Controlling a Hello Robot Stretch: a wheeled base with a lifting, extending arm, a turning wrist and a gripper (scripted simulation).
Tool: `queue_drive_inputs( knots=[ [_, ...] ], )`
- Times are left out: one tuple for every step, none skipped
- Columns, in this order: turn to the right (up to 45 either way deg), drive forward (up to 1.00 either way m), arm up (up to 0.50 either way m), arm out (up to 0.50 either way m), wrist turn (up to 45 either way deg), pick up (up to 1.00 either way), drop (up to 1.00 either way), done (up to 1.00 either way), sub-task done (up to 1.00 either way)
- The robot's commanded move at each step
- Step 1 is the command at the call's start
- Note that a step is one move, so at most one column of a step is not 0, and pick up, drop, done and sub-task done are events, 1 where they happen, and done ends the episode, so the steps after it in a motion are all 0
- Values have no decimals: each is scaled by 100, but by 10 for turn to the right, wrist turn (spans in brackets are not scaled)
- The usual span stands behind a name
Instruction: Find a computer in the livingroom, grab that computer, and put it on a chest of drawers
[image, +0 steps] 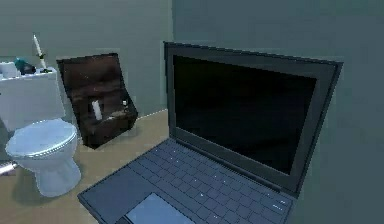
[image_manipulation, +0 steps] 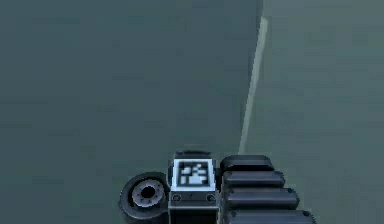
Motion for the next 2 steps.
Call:
queue_drive_inputs(
  knots=[
    [-390, 0, 0, 0, 0, 0, 0, 0, 0],
    [0, 50, 0, 0, 0, 0, 0, 0, 0]
  ],
)
